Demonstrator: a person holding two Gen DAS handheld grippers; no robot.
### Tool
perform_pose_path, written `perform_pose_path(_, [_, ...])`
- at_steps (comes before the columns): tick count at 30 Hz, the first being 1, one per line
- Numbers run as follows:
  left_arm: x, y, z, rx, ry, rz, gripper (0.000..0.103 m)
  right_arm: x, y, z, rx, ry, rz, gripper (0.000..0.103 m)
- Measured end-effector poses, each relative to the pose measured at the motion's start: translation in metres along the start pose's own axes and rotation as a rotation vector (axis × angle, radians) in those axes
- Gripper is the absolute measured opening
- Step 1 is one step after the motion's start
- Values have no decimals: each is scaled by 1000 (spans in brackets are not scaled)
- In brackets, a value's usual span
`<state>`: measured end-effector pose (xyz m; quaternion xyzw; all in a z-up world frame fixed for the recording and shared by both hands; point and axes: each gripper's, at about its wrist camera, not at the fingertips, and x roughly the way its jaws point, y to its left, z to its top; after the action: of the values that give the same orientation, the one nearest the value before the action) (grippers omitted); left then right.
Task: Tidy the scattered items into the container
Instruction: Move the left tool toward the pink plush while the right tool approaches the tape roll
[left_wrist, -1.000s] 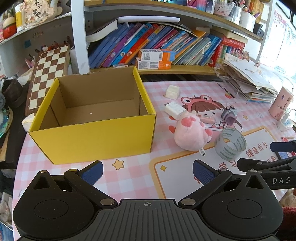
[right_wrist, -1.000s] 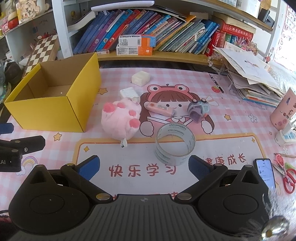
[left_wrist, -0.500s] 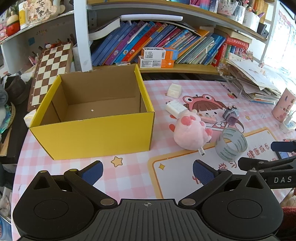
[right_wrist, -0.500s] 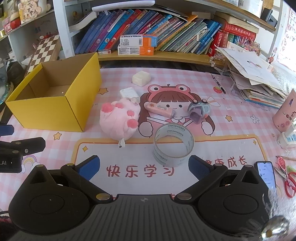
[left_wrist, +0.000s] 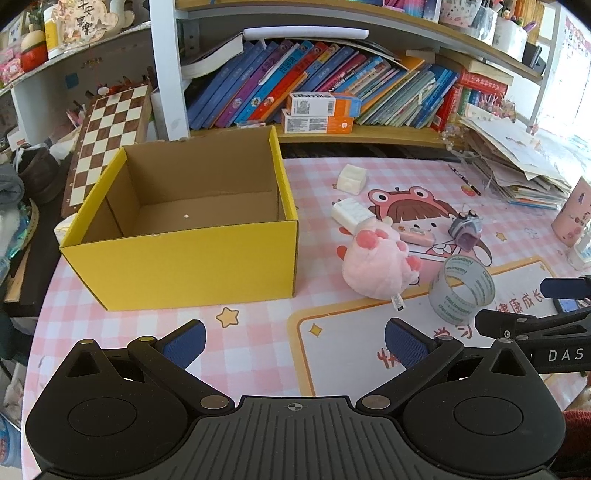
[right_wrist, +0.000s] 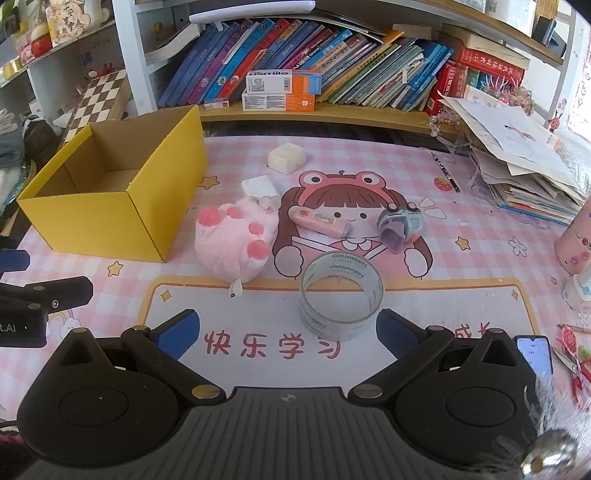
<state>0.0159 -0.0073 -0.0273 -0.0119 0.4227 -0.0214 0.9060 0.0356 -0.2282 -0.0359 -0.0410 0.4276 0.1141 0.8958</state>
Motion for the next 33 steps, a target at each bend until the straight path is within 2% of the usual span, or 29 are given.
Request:
perform_pose_path(13, [8, -32, 3, 18, 19, 19, 103, 6, -34, 0, 0, 4, 34, 103])
perform_pose_path(19, [14, -48, 10, 72, -9, 2, 103, 12, -52, 5, -2, -5, 40, 103])
perform_pose_path(26, [25, -58, 24, 97, -52, 38, 103, 19, -66, 9, -29, -34, 19, 103])
perform_pose_path(33, [40, -65, 31, 109, -72, 51, 103, 35, -76, 10, -34, -19, 20, 103])
